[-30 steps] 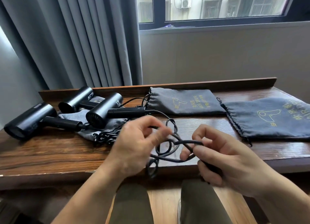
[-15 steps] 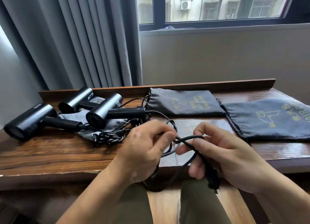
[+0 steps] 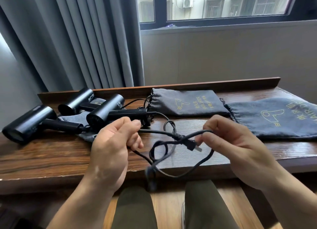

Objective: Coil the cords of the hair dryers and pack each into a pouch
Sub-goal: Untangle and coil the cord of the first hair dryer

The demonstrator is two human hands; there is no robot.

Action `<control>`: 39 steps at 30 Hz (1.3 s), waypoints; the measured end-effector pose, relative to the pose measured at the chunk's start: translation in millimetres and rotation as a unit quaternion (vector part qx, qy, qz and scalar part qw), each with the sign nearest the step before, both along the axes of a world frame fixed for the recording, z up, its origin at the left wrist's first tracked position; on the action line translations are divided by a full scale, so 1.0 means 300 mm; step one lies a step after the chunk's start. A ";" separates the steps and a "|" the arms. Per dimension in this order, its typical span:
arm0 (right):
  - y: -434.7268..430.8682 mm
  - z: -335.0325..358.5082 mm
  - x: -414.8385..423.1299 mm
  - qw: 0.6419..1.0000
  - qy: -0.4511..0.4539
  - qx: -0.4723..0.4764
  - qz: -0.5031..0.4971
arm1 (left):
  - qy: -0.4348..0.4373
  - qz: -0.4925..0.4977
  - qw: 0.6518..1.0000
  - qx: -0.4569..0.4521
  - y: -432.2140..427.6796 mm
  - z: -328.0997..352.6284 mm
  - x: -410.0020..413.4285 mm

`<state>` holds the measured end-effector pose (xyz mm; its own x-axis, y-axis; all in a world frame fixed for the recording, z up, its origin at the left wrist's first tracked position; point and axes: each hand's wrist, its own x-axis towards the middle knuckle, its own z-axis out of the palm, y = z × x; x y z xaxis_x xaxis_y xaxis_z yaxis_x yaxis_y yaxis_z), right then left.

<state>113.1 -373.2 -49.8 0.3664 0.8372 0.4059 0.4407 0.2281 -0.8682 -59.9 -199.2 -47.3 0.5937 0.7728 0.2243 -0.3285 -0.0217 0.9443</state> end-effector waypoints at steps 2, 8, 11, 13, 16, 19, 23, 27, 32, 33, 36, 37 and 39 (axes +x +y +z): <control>-0.005 0.011 0.000 1.000 0.006 0.018 0.000 | 0.003 0.003 1.000 -0.020 0.005 0.009 -0.003; -0.016 0.008 0.025 0.989 0.141 0.027 0.014 | -0.046 0.000 0.995 -0.094 0.040 -0.011 -0.002; 0.013 0.014 0.030 0.973 0.218 0.027 -0.064 | -0.060 -0.158 0.985 -0.033 0.028 -0.033 -0.026; 0.032 0.016 0.036 0.966 0.239 0.023 -0.094 | -0.067 -0.265 0.962 0.004 0.022 -0.042 -0.036; 0.058 0.017 0.035 0.969 0.222 0.007 -0.107 | -0.070 -0.400 0.913 0.035 -0.004 -0.033 -0.045; 0.081 0.021 0.017 0.975 0.207 0.001 -0.077 | 0.069 -0.404 0.891 0.194 -0.047 -0.004 -0.024; 0.081 0.027 -0.001 0.979 0.202 0.020 0.006 | 0.199 -0.398 0.803 0.396 -0.127 0.005 0.023; 0.044 0.030 0.023 0.978 0.190 0.044 0.075 | 0.157 -0.241 0.859 0.424 -0.116 0.004 0.036; 0.012 0.034 0.052 0.976 0.177 0.034 0.124 | 0.171 -0.050 0.924 0.337 -0.044 -0.051 0.089; 0.010 0.032 0.055 0.977 0.168 0.030 0.127 | 0.238 -0.075 0.907 0.340 -0.045 -0.061 0.102; 0.008 0.025 0.062 0.976 0.163 0.030 0.140 | 0.314 -0.187 0.876 0.316 -0.047 -0.107 0.143; 0.005 0.025 0.065 0.975 0.168 0.032 0.141 | 0.310 -0.190 0.877 0.313 -0.048 -0.114 0.151; -0.010 0.024 0.081 0.977 0.173 0.026 0.120 | 0.292 -0.169 0.898 0.283 -0.046 -0.113 0.158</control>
<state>137.4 -376.2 -42.5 0.2853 0.8970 0.3378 0.0519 0.3374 -0.9399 -12.5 -213.0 -81.1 0.9171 0.3863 0.0991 0.1402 -0.5450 0.8267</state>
